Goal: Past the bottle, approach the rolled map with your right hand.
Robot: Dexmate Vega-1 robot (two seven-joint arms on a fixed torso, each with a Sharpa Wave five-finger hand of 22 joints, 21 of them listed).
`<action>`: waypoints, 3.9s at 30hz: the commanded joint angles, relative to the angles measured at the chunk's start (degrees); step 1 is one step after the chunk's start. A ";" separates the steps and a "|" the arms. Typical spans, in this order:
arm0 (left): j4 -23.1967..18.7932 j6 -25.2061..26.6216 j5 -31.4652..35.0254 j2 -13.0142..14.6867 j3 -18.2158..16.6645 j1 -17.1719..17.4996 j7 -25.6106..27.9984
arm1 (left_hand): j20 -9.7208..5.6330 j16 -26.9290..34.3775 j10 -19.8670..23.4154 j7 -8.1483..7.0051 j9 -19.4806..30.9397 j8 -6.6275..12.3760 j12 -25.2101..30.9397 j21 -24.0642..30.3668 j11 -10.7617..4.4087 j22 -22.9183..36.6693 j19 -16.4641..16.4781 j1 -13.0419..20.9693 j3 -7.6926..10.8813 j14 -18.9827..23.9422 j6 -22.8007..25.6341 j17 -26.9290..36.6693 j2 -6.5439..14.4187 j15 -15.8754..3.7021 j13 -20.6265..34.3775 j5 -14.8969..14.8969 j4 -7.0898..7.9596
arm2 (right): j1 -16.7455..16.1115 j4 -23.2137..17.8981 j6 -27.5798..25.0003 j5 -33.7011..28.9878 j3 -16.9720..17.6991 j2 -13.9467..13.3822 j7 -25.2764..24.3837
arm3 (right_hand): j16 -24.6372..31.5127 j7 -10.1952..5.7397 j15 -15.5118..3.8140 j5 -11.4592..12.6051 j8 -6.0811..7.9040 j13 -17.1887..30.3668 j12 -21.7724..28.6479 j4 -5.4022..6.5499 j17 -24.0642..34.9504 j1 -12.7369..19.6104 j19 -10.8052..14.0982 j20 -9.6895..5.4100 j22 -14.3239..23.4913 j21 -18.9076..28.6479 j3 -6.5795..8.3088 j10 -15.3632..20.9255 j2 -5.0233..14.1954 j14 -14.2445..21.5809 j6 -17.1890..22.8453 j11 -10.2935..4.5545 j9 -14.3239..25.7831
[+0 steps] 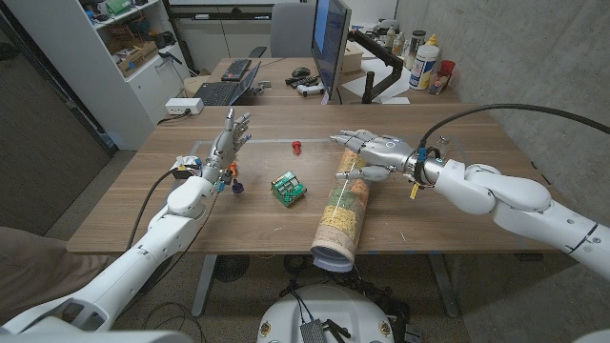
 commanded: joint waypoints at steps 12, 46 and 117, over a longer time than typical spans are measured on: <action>0.79 -0.06 -0.02 -0.12 0.39 -0.58 -0.83 | -0.14 0.06 -0.12 -0.43 0.32 -0.03 -0.10 0.09 -0.04 0.12 0.09 0.70 -0.27 -0.67 0.41 0.15 -0.21 0.21 0.11 -0.06 0.01 | 0.40 1.36 0.72 -0.26 -1.24 0.91 0.70 | 0.21 -0.31 -1.27 0.51 0.27 0.23 0.39 0.42 0.29 -0.83 0.48 0.25 0.14 0.42 -0.22 -0.19 0.10 0.36 0.30 -0.73 0.25; 1.37 0.34 0.69 -0.15 0.84 -1.33 -0.56 | -3.27 0.19 -0.12 -0.09 0.32 -0.06 -0.12 0.11 -0.09 0.08 0.13 0.49 -0.36 -0.63 0.82 0.14 -0.20 -1.09 0.11 -0.17 0.18 | 1.92 4.06 2.05 1.65 -3.93 2.45 2.59 | 0.23 -1.38 -1.58 0.86 0.72 0.29 0.79 3.33 0.58 -5.87 0.13 0.81 0.19 0.21 -1.87 0.70 0.23 0.24 2.68 -1.88 0.28; 0.07 0.39 0.89 -0.39 0.43 0.97 1.94 | -3.72 0.11 -0.13 0.86 0.33 -0.69 -0.16 0.06 0.57 0.02 0.16 0.39 -0.72 -0.70 -0.96 0.12 -1.51 -0.91 0.11 -0.34 0.00 | 5.52 7.41 7.35 0.51 -6.69 3.61 6.50 | -0.01 -1.02 -0.49 2.03 -0.71 0.25 -0.23 5.90 0.44 -8.98 -1.59 1.09 0.15 0.07 -4.83 -2.93 -2.99 -2.49 -0.49 -1.07 0.25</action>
